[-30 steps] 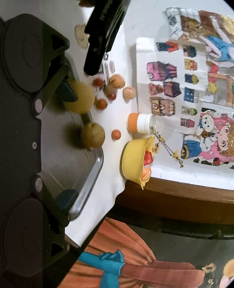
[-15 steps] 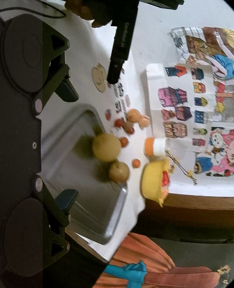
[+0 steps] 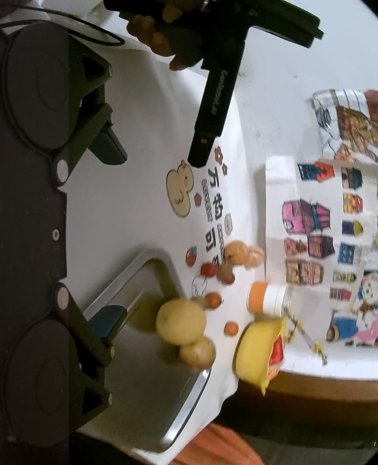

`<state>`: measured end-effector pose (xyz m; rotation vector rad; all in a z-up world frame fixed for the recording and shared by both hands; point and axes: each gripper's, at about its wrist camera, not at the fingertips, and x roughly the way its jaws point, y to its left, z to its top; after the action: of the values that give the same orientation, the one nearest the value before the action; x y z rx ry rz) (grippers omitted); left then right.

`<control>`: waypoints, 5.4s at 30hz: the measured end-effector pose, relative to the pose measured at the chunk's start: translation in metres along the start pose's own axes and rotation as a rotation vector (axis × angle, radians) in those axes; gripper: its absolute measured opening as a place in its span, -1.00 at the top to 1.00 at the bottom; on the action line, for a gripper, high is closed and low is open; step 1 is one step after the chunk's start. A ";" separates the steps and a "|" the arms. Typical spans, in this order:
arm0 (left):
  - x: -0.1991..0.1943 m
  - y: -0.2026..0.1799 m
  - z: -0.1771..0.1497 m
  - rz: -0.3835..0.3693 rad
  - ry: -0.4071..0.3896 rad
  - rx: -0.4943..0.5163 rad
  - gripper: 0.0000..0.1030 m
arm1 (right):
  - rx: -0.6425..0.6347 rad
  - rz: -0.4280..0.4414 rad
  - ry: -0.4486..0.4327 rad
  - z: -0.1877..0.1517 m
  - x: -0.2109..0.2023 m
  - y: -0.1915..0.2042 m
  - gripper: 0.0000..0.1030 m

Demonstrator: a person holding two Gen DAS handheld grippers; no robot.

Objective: Organize fruits
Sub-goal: 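Lift both open tools away from the tray, then grasp a small red fruit with the left tool while the right tool grasps a small brown kiwi, then carry the red fruit in the left tool while the right tool carries the kiwi to the tray, then open the left tool on the tray while the right tool drops the kiwi there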

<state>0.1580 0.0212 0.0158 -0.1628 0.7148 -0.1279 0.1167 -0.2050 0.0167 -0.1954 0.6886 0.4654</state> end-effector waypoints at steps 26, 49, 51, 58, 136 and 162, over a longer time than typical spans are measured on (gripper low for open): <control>0.072 -0.016 0.061 -0.095 -0.014 0.022 -0.99 | -0.318 -0.026 -0.010 0.084 0.074 -0.034 -0.99; 0.120 -0.055 0.071 -0.158 0.034 0.242 -0.79 | -0.490 0.026 0.200 0.116 0.131 -0.081 -0.02; 0.122 -0.058 0.072 -0.165 0.038 0.267 -0.74 | -0.499 0.033 0.215 0.117 0.133 -0.082 0.06; 0.131 -0.067 0.071 -0.197 0.064 0.315 -0.53 | -0.488 0.067 0.283 0.122 0.143 -0.088 0.16; 0.105 -0.213 0.038 -0.300 0.035 0.195 0.51 | 0.107 -0.444 -0.129 -0.013 0.012 -0.151 0.39; 0.107 -0.218 0.033 -0.282 0.090 0.214 0.09 | 0.123 -0.453 -0.134 -0.020 0.009 -0.139 -0.11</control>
<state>0.2464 -0.2077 0.0133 -0.0517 0.7602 -0.4816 0.1776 -0.3301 -0.0015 -0.1959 0.5186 0.0015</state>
